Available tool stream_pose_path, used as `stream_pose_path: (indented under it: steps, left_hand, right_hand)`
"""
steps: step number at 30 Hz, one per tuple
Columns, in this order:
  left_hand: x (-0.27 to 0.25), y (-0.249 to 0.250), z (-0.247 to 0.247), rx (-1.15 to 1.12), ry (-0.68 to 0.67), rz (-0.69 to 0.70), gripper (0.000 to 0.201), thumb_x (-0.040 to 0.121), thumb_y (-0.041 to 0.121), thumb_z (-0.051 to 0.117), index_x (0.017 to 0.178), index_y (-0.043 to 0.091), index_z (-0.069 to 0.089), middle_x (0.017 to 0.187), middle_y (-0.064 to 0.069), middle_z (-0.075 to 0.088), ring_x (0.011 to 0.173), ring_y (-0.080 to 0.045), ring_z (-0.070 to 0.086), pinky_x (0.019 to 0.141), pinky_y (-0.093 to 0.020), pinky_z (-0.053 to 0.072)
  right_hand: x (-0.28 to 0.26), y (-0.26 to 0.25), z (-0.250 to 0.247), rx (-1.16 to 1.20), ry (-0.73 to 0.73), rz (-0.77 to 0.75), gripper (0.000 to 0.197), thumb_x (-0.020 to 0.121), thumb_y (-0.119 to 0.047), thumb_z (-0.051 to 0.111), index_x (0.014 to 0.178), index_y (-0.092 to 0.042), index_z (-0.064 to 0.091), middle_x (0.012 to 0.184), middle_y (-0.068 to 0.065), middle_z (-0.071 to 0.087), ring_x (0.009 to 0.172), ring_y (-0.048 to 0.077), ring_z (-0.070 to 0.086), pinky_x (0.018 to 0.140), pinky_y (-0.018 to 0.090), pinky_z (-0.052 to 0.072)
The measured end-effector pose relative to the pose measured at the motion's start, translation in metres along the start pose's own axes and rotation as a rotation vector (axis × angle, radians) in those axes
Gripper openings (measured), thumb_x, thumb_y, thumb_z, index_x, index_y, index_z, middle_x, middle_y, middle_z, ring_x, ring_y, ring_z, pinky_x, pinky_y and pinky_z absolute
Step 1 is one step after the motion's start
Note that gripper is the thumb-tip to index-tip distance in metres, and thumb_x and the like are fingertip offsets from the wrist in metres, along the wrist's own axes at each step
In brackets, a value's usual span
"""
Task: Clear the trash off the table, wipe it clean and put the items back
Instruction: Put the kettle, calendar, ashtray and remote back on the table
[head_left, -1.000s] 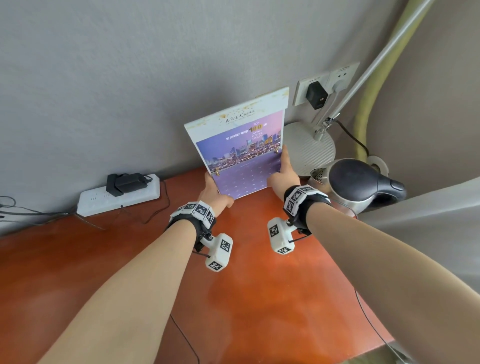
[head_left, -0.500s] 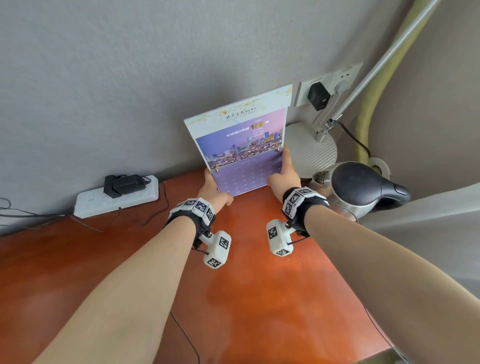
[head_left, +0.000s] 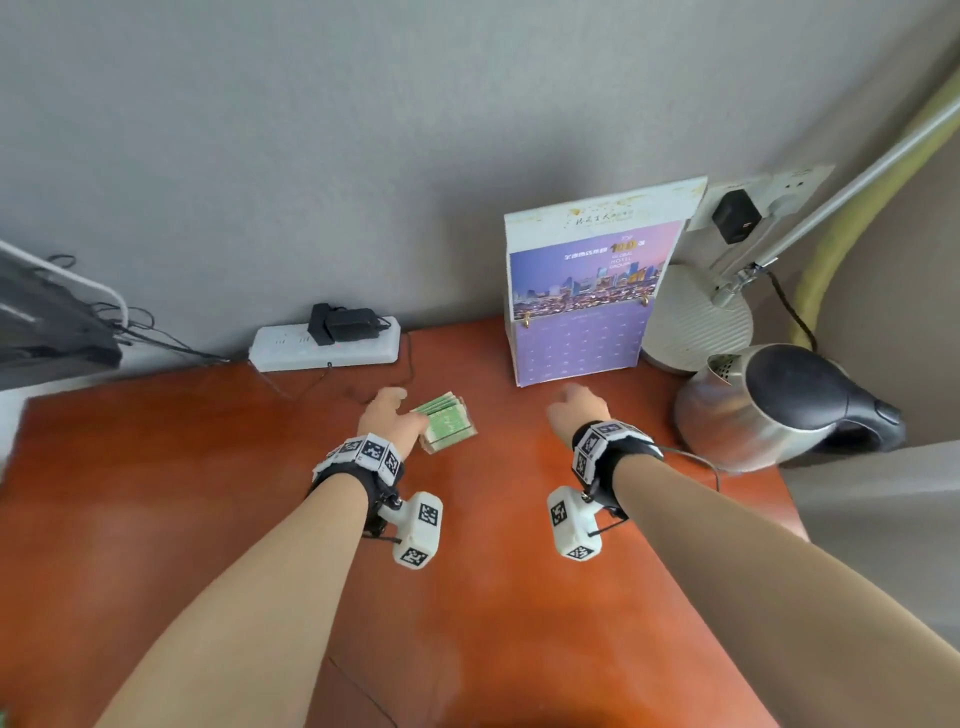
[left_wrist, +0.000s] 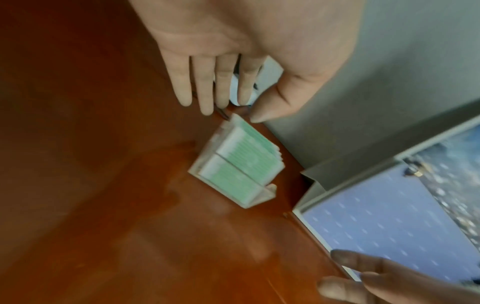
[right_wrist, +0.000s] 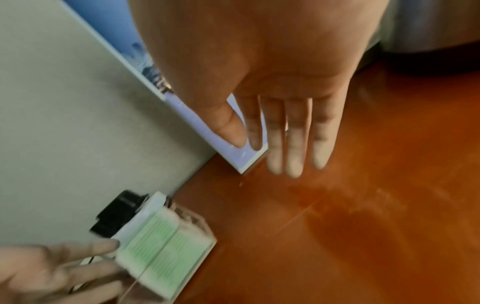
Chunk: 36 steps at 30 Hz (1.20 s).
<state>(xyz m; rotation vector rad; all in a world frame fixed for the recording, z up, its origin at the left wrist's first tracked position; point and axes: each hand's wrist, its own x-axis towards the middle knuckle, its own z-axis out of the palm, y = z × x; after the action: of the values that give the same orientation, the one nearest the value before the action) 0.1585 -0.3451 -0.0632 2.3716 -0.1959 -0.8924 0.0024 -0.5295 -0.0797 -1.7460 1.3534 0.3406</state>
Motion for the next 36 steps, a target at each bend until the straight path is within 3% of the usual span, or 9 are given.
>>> stream_pose_path:
  steps: [3,8,12,16,19,21,24,28,36]
  left_hand:
    - [-0.003,-0.035,-0.009,-0.043,-0.049,-0.127,0.068,0.062,0.02,0.067,0.13,0.018,0.057,0.124,-0.004,0.064,0.111,-0.028,0.061,0.1,-0.04,0.05]
    - [0.024,-0.077,0.011,-0.234,-0.098,-0.178,0.08,0.046,0.026,0.067,0.125,0.014,0.064,0.116,-0.009,0.069,0.105,-0.028,0.065,0.098,-0.047,0.053]
    - [0.017,-0.05,0.01,-0.32,-0.163,-0.147,0.049,0.069,0.014,0.068,0.117,0.001,0.069,0.115,-0.022,0.07,0.09,-0.024,0.063,0.099,-0.049,0.052]
    - [0.026,-0.045,0.004,-0.397,-0.148,-0.161,0.06,0.058,0.023,0.062,0.112,-0.001,0.07,0.105,-0.021,0.071,0.088,-0.026,0.061,0.099,-0.051,0.051]
    - [0.039,-0.05,-0.014,-0.411,-0.133,-0.204,0.063,0.056,0.022,0.061,0.114,-0.002,0.069,0.088,-0.007,0.067,0.09,-0.027,0.061,0.099,-0.052,0.051]
    - [0.048,-0.052,-0.027,-0.428,-0.131,-0.234,0.048,0.057,0.02,0.061,0.102,0.007,0.072,0.08,0.001,0.063,0.09,-0.027,0.06,0.1,-0.051,0.051]
    - [0.054,-0.049,-0.045,-0.436,-0.106,-0.276,0.012,0.07,0.014,0.067,0.074,0.021,0.059,0.078,0.002,0.06,0.091,-0.027,0.059,0.1,-0.048,0.051]
    - [0.063,-0.052,-0.055,-0.403,-0.092,-0.293,0.031,0.091,0.001,0.061,0.071,0.024,0.054,0.077,0.004,0.057,0.09,-0.026,0.059,0.098,-0.046,0.053]
    - [0.063,-0.059,-0.061,-0.286,-0.102,-0.192,0.006,0.071,0.022,0.061,0.069,0.023,0.056,0.076,0.004,0.057,0.089,-0.028,0.058,0.096,-0.052,0.053]
  right_hand:
    - [-0.005,-0.015,0.037,-0.022,-0.146,-0.047,0.049,0.082,-0.015,0.051,0.131,-0.017,0.057,0.111,0.014,0.069,0.098,0.033,0.068,0.086,0.04,0.057]
    - [-0.011,-0.033,0.079,-0.051,-0.228,-0.138,0.052,0.082,-0.016,0.051,0.133,-0.026,0.057,0.11,0.01,0.069,0.097,0.032,0.068,0.089,0.042,0.057]
    - [-0.007,-0.043,0.095,-0.044,-0.178,-0.149,0.041,0.086,-0.025,0.053,0.125,-0.025,0.061,0.107,0.011,0.07,0.093,0.031,0.067,0.085,0.038,0.057]
    - [-0.002,-0.06,0.1,-0.067,-0.135,-0.181,0.03,0.089,-0.023,0.051,0.116,-0.019,0.065,0.102,0.01,0.069,0.089,0.03,0.063,0.076,0.031,0.052]
    - [0.0,-0.077,0.107,-0.058,-0.161,-0.204,0.031,0.088,-0.02,0.054,0.117,-0.02,0.066,0.1,0.007,0.068,0.088,0.026,0.064,0.078,0.031,0.054]
    - [0.001,-0.089,0.114,-0.054,-0.178,-0.228,0.036,0.087,-0.022,0.054,0.121,-0.021,0.065,0.103,0.006,0.07,0.092,0.025,0.066,0.081,0.034,0.056]
    - [0.001,-0.105,0.126,-0.05,-0.196,-0.257,0.042,0.087,-0.025,0.053,0.128,-0.022,0.061,0.108,0.007,0.069,0.093,0.024,0.066,0.078,0.03,0.054]
    - [0.002,-0.115,0.137,-0.049,-0.208,-0.255,0.039,0.086,-0.025,0.056,0.124,-0.021,0.062,0.107,0.005,0.069,0.093,0.023,0.066,0.081,0.032,0.055]
    - [-0.005,-0.11,0.133,-0.091,-0.189,-0.227,0.048,0.086,-0.023,0.058,0.133,-0.024,0.056,0.122,0.005,0.066,0.105,0.023,0.063,0.091,0.033,0.053]
